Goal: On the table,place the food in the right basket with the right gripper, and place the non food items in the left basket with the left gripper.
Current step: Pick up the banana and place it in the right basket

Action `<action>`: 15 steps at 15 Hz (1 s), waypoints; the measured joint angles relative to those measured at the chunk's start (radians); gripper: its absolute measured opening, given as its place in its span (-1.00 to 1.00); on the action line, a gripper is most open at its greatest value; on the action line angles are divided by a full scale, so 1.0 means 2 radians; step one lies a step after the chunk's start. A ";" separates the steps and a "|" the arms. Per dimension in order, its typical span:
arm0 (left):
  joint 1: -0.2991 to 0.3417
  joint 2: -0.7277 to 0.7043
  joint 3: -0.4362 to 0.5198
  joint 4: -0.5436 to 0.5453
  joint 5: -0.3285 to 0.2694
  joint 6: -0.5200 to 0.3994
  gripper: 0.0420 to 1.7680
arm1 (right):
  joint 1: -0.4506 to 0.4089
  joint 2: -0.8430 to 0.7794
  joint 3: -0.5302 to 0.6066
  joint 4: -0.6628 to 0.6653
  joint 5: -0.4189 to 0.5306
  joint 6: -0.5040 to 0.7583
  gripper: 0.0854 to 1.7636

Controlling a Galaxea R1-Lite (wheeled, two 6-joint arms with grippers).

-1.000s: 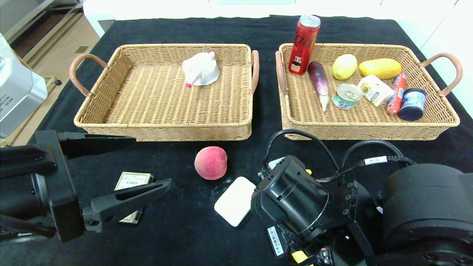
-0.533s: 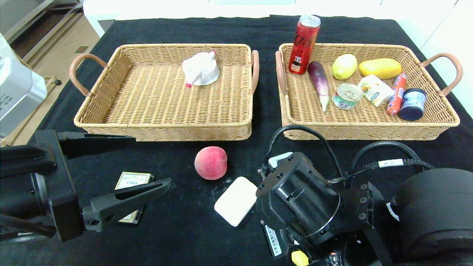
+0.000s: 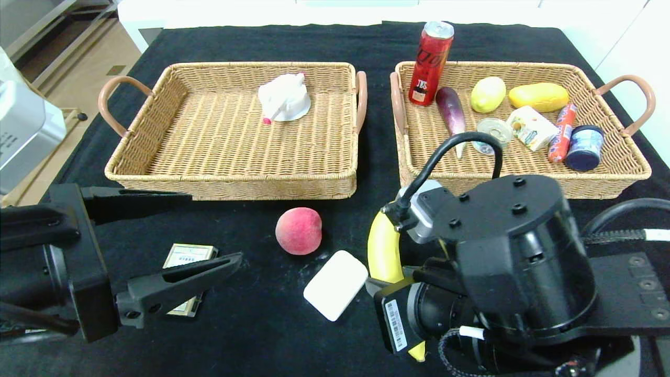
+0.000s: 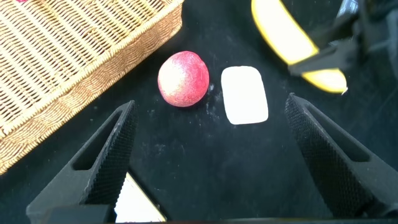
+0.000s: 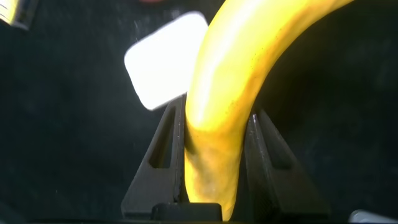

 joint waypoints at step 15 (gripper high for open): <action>0.000 0.000 0.001 0.000 -0.001 0.001 0.94 | -0.221 -0.074 -0.061 -0.023 0.079 -0.156 -0.35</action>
